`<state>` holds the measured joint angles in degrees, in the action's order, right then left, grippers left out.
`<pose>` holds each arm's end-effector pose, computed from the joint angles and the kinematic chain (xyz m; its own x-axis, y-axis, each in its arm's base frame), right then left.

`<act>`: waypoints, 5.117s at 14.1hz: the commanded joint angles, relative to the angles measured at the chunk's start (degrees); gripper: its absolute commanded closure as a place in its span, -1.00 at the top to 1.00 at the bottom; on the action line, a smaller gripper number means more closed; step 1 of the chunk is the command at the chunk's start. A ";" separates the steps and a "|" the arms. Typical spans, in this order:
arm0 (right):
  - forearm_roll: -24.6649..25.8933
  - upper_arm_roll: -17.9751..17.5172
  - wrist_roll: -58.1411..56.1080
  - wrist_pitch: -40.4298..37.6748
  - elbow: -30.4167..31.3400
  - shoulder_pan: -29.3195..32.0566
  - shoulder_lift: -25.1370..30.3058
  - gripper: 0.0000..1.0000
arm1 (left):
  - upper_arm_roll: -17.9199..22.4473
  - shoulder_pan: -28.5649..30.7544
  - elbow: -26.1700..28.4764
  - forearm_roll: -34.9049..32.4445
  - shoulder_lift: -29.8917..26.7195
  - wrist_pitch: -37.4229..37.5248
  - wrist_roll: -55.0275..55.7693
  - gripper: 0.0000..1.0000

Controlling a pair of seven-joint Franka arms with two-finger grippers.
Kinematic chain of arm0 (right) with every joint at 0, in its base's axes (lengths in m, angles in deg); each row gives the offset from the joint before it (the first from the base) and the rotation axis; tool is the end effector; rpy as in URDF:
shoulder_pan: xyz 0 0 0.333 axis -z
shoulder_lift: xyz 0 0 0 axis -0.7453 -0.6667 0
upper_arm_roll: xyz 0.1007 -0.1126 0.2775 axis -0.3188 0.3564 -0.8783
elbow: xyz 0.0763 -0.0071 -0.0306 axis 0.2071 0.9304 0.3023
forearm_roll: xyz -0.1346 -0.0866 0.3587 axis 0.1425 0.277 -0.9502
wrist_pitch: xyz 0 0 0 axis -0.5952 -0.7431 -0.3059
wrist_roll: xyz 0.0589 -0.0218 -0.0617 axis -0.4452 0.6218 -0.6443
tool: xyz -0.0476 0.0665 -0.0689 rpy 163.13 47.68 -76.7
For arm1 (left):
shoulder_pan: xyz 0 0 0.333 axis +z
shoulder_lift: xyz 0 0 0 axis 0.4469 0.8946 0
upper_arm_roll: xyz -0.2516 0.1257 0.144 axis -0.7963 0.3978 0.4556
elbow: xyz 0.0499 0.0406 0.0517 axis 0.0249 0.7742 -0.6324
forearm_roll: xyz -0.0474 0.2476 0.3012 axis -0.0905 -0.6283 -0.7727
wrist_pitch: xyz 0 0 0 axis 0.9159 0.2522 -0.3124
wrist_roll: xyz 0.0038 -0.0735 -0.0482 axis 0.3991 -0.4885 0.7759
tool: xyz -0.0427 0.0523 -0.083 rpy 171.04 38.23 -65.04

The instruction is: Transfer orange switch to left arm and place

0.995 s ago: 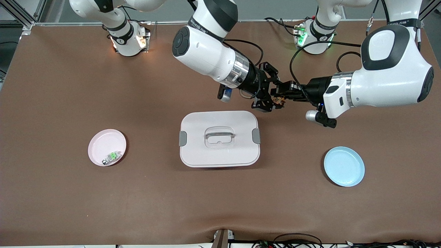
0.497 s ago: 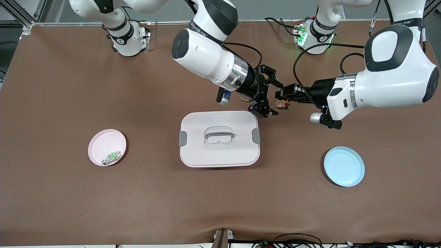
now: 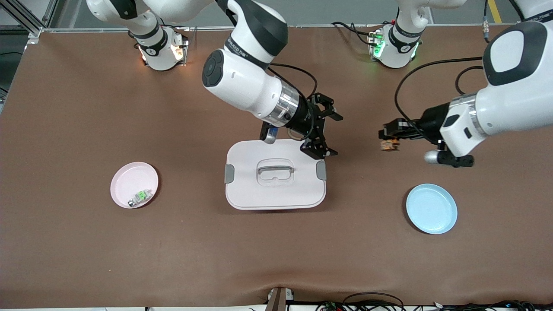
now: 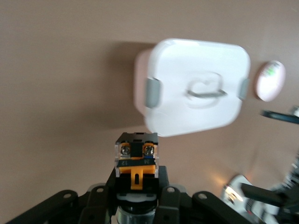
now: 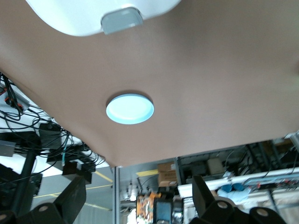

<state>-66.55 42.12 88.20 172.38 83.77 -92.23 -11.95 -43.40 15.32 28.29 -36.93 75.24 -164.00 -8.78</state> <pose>0.5725 0.5463 0.5176 -0.1651 -0.6547 -0.7376 -0.9833 0.1671 0.0717 0.6030 -0.1505 0.5450 0.9838 0.0155 -0.1784 0.0942 -0.8921 0.4420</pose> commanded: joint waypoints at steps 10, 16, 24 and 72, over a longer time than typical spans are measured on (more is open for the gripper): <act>0.18 -0.35 -29.35 -26.37 -2.24 10.81 1.66 1.00 | 1.20 5.60 -0.60 -14.18 3.20 -9.72 33.03 -1.00; 4.91 0.09 -51.57 -40.78 -2.15 18.20 6.23 1.00 | 1.64 6.65 -0.51 -20.77 8.21 -15.25 52.84 -1.00; 31.08 -0.17 -90.75 -50.03 -1.63 22.51 10.54 1.00 | 3.84 7.09 -0.60 -23.94 16.74 -23.69 61.46 -1.00; 41.49 -0.08 -132.73 -36.67 30.98 46.59 39.37 1.00 | 3.14 6.65 4.68 -27.46 30.11 -39.79 75.63 0.73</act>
<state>-25.15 42.46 -44.52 135.67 113.42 -46.47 25.75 -39.71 21.54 32.68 -63.79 105.68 -203.04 66.90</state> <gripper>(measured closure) 0.000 0.568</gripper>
